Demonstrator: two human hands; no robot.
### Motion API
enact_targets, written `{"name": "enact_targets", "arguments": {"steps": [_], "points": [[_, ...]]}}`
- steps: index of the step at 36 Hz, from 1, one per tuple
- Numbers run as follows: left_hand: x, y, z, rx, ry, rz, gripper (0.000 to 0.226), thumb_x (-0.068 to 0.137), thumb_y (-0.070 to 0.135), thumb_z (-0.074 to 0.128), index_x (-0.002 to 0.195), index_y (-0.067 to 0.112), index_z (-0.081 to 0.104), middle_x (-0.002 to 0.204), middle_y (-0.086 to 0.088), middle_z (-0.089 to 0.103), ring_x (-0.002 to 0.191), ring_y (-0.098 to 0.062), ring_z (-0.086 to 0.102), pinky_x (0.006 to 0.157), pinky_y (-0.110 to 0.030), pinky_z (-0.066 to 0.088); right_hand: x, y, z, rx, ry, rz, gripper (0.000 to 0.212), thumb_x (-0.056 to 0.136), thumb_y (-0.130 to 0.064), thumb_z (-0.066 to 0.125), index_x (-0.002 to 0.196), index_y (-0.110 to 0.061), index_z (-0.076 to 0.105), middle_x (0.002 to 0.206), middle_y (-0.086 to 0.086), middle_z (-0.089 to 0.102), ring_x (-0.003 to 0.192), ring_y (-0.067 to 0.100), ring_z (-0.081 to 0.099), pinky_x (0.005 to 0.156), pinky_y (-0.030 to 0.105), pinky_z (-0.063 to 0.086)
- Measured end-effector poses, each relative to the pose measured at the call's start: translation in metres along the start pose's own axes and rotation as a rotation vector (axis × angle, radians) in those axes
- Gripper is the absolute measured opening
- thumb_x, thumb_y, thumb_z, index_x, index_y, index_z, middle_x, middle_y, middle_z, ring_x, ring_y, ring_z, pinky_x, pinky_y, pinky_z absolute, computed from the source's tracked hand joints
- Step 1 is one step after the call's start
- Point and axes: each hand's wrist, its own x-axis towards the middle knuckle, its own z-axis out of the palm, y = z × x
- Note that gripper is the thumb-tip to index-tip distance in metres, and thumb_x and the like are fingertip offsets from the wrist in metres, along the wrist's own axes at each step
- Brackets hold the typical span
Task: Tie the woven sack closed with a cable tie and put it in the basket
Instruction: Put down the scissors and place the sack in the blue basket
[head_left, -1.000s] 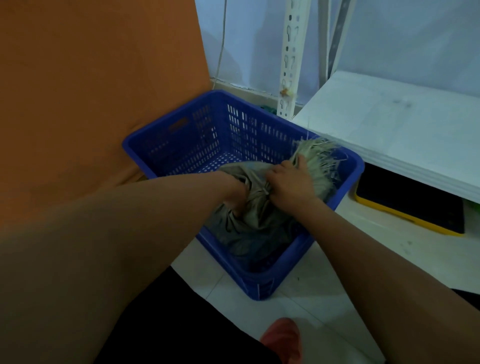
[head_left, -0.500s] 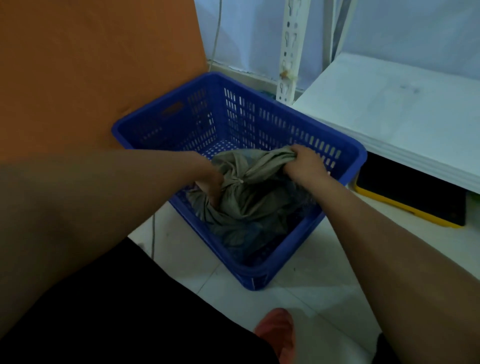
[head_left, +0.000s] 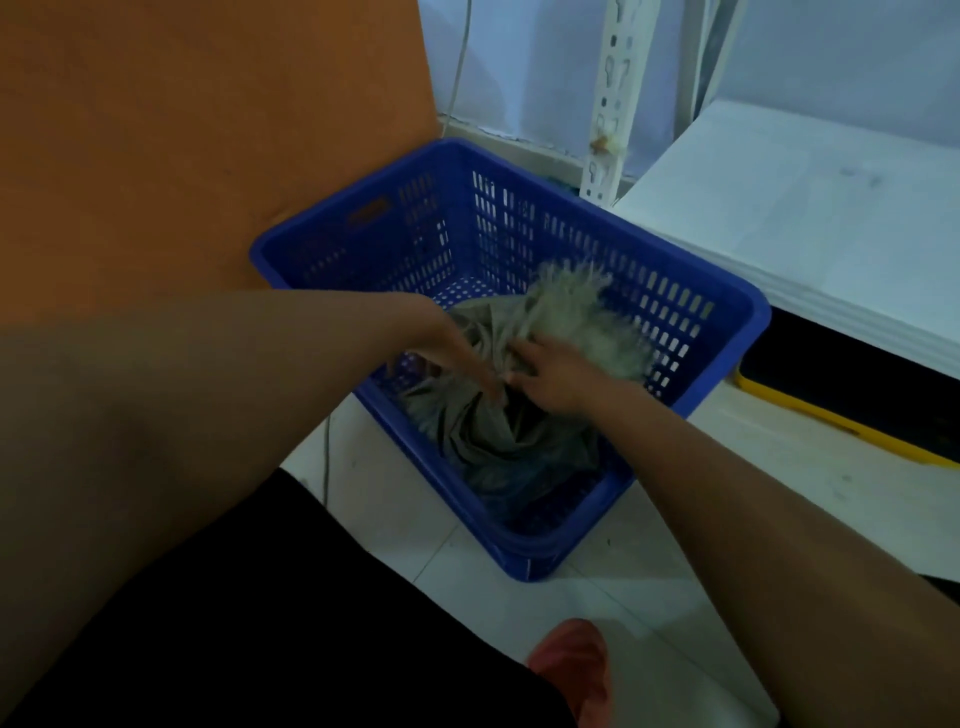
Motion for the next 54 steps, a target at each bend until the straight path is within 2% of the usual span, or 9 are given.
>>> {"name": "enact_targets", "arguments": {"steps": [6,9,18,21,25,33,41,48,54], "points": [[0.022,0.018,0.048,0.215,0.038,0.160,0.053,0.096,0.055,0.048,0.138,0.023,0.045,0.130,0.000,0.053,0.114,-0.018,0.055,0.092,-0.013,0.042,-0.008,0.004,0.006,-0.105,0.233,0.067,0.048,0.100,-0.050,0.032,0.136,-0.026,0.053,0.142,0.007,0.050,0.133,0.031,0.046,0.107,0.055,0.039],[0.036,0.019,0.075,0.391,0.008,0.137,0.059,0.101,0.051,0.037,0.148,0.015,0.037,0.149,-0.009,0.043,0.130,-0.026,0.045,0.113,-0.035,0.034,-0.003,-0.014,-0.008,0.016,0.561,-0.053,0.044,0.101,-0.035,0.032,0.125,-0.014,0.062,0.129,0.008,0.060,0.122,0.028,0.055,0.102,0.049,0.044],[0.038,0.018,0.085,0.362,0.084,0.177,0.076,0.098,0.053,0.043,0.155,0.013,0.014,0.161,-0.009,0.019,0.144,-0.028,0.025,0.115,-0.035,0.020,-0.003,0.016,0.028,-0.112,-0.298,0.095,0.062,0.105,-0.057,0.021,0.161,-0.030,0.014,0.169,-0.001,0.011,0.155,0.025,0.012,0.124,0.053,0.014],[0.029,0.019,0.071,0.278,-0.056,0.207,0.078,0.083,0.072,0.053,0.143,0.027,0.035,0.143,-0.004,0.039,0.123,-0.022,0.045,0.105,-0.035,0.034,-0.004,0.010,0.016,-0.030,-0.022,0.039,0.044,0.104,-0.048,0.029,0.139,-0.028,0.047,0.146,0.001,0.047,0.136,0.028,0.043,0.111,0.054,0.034],[0.014,0.024,0.034,0.076,0.250,0.291,0.104,0.081,0.075,0.051,0.156,0.022,0.004,0.163,-0.004,0.011,0.148,-0.025,0.015,0.120,-0.036,0.012,-0.006,0.006,0.004,-0.086,0.388,0.037,0.048,0.105,-0.040,0.032,0.150,-0.025,0.040,0.157,0.004,0.037,0.147,0.025,0.032,0.117,0.055,0.029],[0.022,0.029,0.073,0.192,0.218,0.047,0.083,0.098,0.058,0.035,0.155,0.006,0.003,0.160,-0.015,0.016,0.145,-0.033,0.022,0.117,-0.039,0.020,-0.003,0.023,0.026,-0.022,-0.243,0.198,0.067,0.104,-0.054,0.028,0.162,-0.026,0.008,0.169,0.010,0.010,0.153,0.033,0.017,0.123,0.052,0.018],[-0.004,0.022,0.042,0.086,0.272,0.276,0.086,0.095,0.058,0.046,0.156,0.020,-0.001,0.164,-0.003,0.007,0.150,-0.023,0.009,0.117,-0.029,0.008,-0.008,0.012,0.007,-0.099,0.204,0.148,0.060,0.106,-0.044,0.029,0.161,-0.031,0.010,0.170,0.001,0.001,0.157,0.024,-0.002,0.121,0.062,0.011],[0.014,0.022,0.048,0.328,0.152,0.155,0.121,0.072,0.083,0.053,0.155,0.021,-0.010,0.164,-0.004,-0.002,0.150,-0.026,0.007,0.120,-0.040,0.010,-0.007,0.013,0.020,-0.110,-0.126,0.232,0.063,0.105,-0.050,0.021,0.161,-0.028,0.005,0.170,0.002,0.005,0.155,0.027,0.008,0.118,0.062,0.016],[0.023,0.024,0.045,0.376,0.217,0.037,0.138,0.064,0.087,0.057,0.151,0.013,-0.022,0.162,-0.013,-0.013,0.150,-0.033,0.000,0.119,-0.047,0.012,-0.012,-0.004,0.014,-0.228,0.274,0.102,0.061,0.107,-0.045,0.025,0.162,-0.025,0.008,0.170,0.006,0.001,0.157,0.026,-0.001,0.122,0.058,0.007]]}}
